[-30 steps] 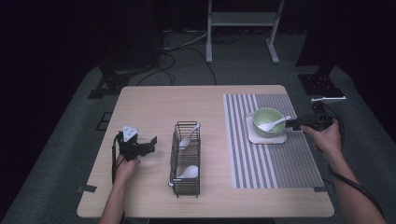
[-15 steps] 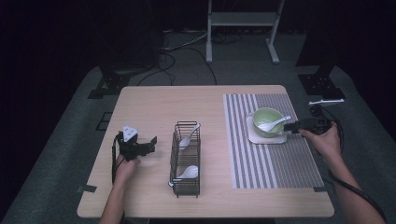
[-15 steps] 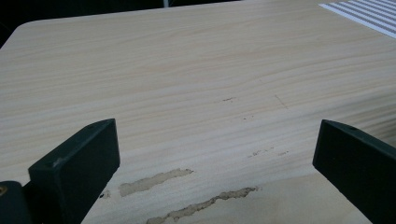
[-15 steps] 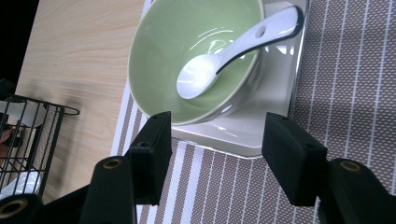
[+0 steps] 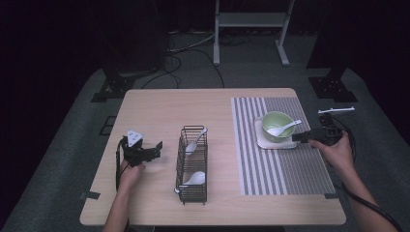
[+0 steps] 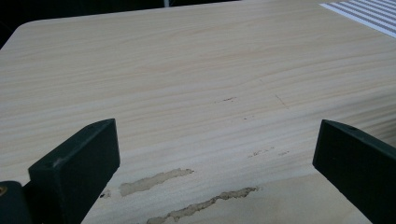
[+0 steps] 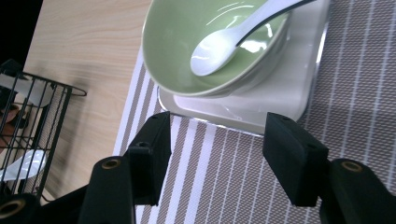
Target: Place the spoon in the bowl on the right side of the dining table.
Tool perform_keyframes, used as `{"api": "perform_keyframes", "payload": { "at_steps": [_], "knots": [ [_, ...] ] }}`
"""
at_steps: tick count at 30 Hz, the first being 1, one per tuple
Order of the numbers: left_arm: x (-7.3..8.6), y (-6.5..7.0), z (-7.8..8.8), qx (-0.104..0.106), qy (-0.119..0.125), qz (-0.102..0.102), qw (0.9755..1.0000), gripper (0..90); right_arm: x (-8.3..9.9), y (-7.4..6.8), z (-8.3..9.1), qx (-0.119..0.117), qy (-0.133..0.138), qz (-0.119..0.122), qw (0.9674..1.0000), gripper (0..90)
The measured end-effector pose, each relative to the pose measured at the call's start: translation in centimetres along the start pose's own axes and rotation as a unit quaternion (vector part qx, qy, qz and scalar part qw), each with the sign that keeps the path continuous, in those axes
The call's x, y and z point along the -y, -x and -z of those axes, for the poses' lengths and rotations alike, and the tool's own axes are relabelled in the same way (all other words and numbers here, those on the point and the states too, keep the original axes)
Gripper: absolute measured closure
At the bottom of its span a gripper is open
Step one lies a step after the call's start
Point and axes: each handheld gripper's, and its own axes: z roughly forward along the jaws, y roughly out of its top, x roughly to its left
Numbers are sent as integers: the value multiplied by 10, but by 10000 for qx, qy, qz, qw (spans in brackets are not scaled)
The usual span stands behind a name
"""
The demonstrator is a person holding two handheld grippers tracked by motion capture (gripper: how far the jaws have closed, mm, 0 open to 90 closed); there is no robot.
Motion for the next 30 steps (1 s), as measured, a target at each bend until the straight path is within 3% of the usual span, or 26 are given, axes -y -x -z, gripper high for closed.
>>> {"api": "perform_keyframes", "payload": {
  "at_steps": [30],
  "knots": [
    [0, -1, 0, -4, 4, 46, 10000, 0, 23, -50, -14, -79, -335, 783, 9963, 407]
  ]
}}
